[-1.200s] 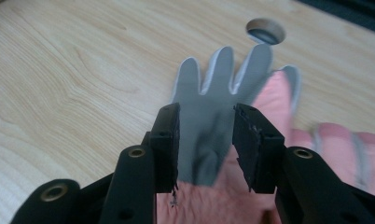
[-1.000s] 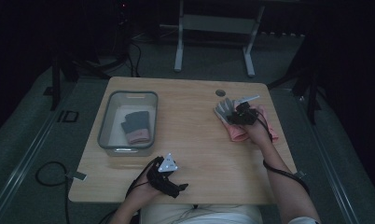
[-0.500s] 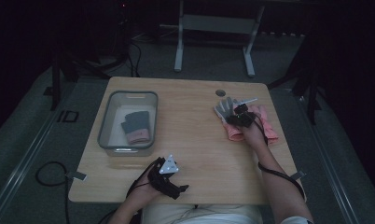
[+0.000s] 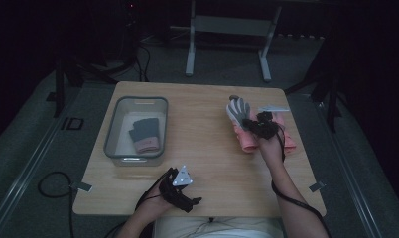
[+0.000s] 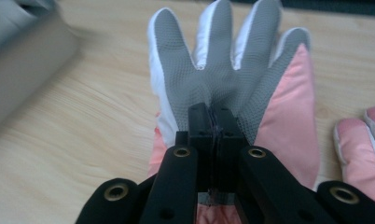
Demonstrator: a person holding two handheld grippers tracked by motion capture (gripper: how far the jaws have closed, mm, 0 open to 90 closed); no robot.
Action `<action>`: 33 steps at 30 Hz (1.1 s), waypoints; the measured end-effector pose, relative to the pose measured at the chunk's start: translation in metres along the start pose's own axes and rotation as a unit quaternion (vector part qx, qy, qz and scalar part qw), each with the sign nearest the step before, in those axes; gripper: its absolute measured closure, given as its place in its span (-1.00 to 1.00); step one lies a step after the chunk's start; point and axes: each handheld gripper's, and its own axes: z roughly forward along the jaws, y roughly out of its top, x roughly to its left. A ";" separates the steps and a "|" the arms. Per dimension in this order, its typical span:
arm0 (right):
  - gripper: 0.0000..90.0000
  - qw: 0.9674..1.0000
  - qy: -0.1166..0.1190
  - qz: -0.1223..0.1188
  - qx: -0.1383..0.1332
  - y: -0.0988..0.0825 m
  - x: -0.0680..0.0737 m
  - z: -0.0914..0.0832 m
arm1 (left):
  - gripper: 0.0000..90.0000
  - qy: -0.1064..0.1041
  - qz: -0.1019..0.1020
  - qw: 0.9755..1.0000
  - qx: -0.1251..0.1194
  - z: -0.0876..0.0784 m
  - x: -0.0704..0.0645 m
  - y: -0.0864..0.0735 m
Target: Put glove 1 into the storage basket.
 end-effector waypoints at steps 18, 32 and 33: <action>0.97 0.996 -0.069 0.047 0.005 -0.039 0.083 -0.016 | -0.95 0.011 0.005 1.000 -0.006 -0.003 0.001 0.000; 0.87 0.993 -0.062 0.072 0.069 -0.062 0.091 0.051 | -0.95 0.008 0.003 1.000 -0.010 -0.002 0.000 -0.001; 0.83 0.993 -0.064 0.069 0.073 -0.062 0.092 0.053 | -0.95 0.009 0.003 1.000 -0.008 -0.002 0.000 -0.001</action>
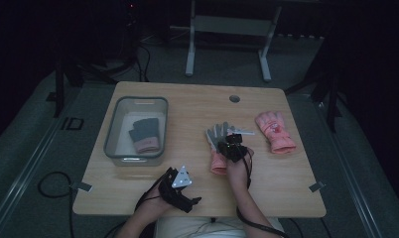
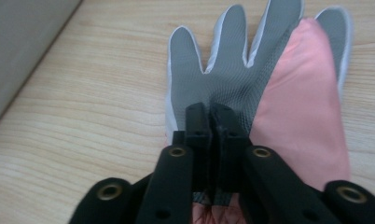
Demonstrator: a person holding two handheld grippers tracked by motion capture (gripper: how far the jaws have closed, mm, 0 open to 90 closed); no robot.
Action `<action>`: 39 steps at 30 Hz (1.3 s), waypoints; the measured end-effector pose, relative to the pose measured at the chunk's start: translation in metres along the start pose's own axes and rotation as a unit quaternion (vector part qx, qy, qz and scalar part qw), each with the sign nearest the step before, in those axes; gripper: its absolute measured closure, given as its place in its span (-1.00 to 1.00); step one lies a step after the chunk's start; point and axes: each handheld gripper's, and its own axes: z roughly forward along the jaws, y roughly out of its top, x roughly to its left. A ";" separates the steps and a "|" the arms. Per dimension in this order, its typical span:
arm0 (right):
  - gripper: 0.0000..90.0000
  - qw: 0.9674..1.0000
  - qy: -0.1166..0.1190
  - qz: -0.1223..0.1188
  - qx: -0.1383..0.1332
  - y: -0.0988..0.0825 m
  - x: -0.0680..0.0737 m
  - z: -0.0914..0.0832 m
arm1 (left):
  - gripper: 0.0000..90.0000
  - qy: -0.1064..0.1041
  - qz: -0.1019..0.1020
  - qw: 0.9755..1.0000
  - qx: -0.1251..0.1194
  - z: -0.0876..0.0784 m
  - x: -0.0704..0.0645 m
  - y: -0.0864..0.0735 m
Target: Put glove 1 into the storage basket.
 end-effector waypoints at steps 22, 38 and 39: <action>0.51 0.994 0.003 -0.095 -0.058 0.036 -0.057 -0.065 | -0.95 -0.002 0.002 1.000 0.002 0.001 0.000 -0.001; 0.43 0.990 -0.055 -0.111 -0.064 0.047 -0.185 -0.083 | -0.95 0.005 -0.002 1.000 -0.004 -0.001 -0.002 -0.001; 0.43 0.990 -0.056 -0.113 -0.062 0.049 -0.188 -0.081 | -0.95 0.005 -0.004 1.000 -0.006 -0.002 -0.001 -0.001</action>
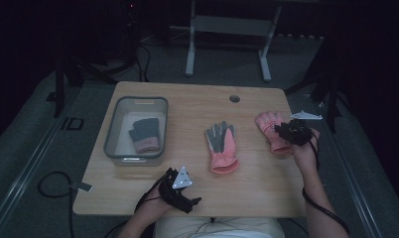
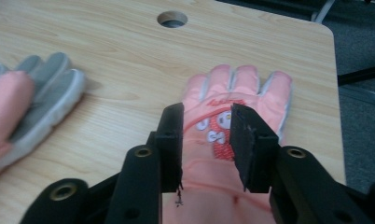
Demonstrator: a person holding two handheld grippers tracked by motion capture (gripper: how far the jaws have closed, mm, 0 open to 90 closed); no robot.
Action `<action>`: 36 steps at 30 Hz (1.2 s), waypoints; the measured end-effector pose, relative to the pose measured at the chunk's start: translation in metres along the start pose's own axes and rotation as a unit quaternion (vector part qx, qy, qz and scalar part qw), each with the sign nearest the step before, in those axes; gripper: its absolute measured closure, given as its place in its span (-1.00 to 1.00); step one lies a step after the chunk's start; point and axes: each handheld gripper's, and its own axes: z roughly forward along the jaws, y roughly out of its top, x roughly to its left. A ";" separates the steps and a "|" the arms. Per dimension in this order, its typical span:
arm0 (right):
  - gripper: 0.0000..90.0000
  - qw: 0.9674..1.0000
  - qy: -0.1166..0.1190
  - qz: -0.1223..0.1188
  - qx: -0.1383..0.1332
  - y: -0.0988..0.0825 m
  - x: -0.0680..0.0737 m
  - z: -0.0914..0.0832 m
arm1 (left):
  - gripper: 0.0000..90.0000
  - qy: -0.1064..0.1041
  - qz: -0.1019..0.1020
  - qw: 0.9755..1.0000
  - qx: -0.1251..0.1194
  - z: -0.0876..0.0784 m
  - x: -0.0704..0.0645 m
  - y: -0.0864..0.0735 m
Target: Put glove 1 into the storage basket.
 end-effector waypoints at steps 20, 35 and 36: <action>0.36 0.996 -0.024 -0.015 0.085 -0.013 -0.020 0.061 | -0.95 0.002 0.003 1.000 -0.001 -0.001 0.001 -0.003; 0.93 0.996 -0.029 0.052 0.060 0.011 -0.005 0.023 | -0.95 0.003 -0.007 1.000 -0.014 -0.002 0.003 -0.003; 0.93 0.996 -0.032 0.054 0.056 0.015 -0.002 0.017 | -0.95 0.004 -0.009 1.000 -0.014 -0.003 0.003 -0.003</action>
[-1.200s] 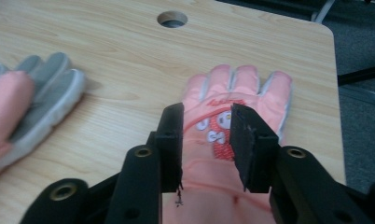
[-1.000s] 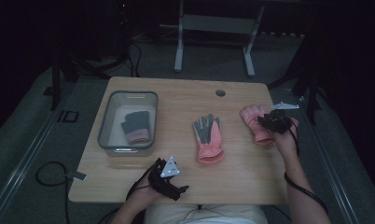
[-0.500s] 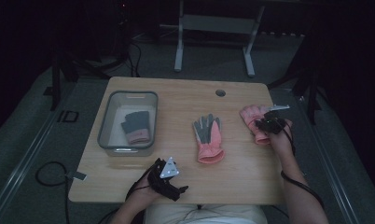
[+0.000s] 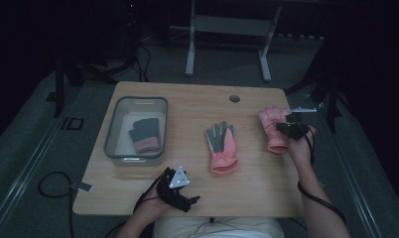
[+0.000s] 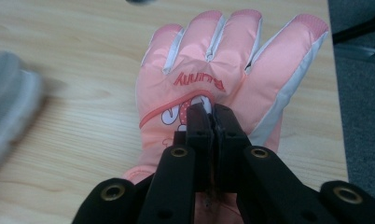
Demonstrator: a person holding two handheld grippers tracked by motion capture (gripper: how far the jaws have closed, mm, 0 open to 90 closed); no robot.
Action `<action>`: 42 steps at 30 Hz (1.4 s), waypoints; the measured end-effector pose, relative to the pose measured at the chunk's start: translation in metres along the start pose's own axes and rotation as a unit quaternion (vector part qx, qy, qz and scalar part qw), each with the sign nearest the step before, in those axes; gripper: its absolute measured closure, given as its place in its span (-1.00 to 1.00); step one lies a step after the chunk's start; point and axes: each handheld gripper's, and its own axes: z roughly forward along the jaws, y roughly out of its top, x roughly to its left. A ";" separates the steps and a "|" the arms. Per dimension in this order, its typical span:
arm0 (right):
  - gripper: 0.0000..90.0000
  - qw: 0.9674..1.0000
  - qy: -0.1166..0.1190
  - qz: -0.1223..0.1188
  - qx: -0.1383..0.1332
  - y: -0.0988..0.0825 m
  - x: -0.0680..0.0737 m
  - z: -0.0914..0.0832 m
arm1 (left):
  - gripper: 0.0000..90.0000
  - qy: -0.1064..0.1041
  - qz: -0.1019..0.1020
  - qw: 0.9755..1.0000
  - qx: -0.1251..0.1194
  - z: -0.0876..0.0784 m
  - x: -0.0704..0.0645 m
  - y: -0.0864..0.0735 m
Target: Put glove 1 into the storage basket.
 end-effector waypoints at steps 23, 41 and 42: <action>0.92 0.999 0.000 0.026 -0.026 -0.051 0.074 -0.047 | -0.95 0.005 0.013 1.000 0.008 0.000 -0.001 -0.001; 0.59 0.999 0.037 -0.016 0.002 -0.066 0.061 -0.032 | -0.95 0.008 0.017 1.000 0.012 0.001 -0.001 -0.001; 0.57 0.999 0.042 -0.019 0.000 -0.064 0.059 -0.035 | -0.95 0.007 0.016 1.000 0.013 0.002 -0.001 -0.001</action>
